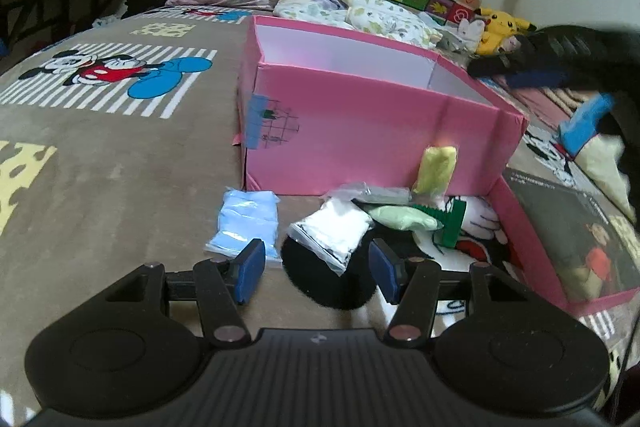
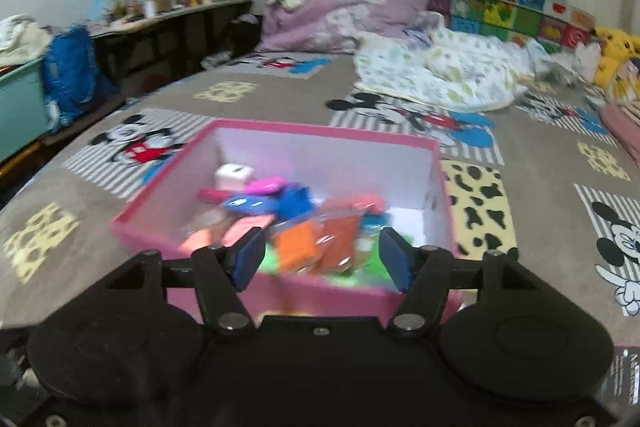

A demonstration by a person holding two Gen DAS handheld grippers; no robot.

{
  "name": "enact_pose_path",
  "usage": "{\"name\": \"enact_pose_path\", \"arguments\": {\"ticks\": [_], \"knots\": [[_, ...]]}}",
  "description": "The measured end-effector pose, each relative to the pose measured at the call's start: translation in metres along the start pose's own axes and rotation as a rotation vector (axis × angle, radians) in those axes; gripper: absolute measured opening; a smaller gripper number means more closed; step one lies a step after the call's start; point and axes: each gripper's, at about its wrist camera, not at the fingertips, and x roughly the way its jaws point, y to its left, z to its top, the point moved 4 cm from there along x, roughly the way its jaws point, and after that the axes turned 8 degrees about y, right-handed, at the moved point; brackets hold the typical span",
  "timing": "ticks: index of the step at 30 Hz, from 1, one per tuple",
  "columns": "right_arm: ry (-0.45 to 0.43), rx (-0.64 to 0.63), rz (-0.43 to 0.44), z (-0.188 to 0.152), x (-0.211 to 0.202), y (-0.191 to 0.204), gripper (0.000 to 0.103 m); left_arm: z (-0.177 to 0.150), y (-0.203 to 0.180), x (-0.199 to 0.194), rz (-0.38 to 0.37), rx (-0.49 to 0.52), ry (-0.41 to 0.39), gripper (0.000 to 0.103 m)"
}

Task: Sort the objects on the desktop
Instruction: 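Close the left tool on the bagged light blue clay packet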

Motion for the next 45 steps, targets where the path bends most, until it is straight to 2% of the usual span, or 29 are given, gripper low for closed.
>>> {"name": "enact_pose_path", "arguments": {"ticks": [5,11,17,23,28,31,32,36,45], "knots": [[0.039,-0.072,0.042,-0.036,-0.001,0.026,0.063,0.001,0.009,-0.001,0.015,-0.025,-0.005,0.056],[0.115,-0.062,0.097,-0.066,0.020,0.041,0.063,0.004,0.017,0.000,0.028,-0.044,-0.011,0.056],[0.144,-0.077,0.097,-0.072,0.038,0.058,0.063,0.006,0.025,0.002,0.040,-0.066,-0.016,0.056],[0.174,-0.037,0.084,-0.075,0.054,0.057,0.063,0.007,0.025,0.004,0.040,-0.064,-0.012,0.056],[0.190,-0.001,0.088,-0.078,0.063,0.054,0.057,0.008,0.028,0.006,0.045,-0.068,-0.013,0.056],[0.185,0.006,0.083,-0.079,0.066,0.054,0.052,0.010,0.028,0.007,0.045,-0.062,-0.021,0.056],[0.191,0.008,0.088,-0.080,0.069,0.055,0.044,0.010,0.028,0.008,0.046,-0.058,-0.025,0.056],[0.178,0.012,0.100,-0.085,0.067,0.056,0.042,0.011,0.027,0.012,0.064,-0.036,-0.026,0.056],[0.100,0.083,0.137,-0.102,0.031,0.043,0.042,0.010,0.024,0.025,0.111,0.060,-0.006,0.056]]}}
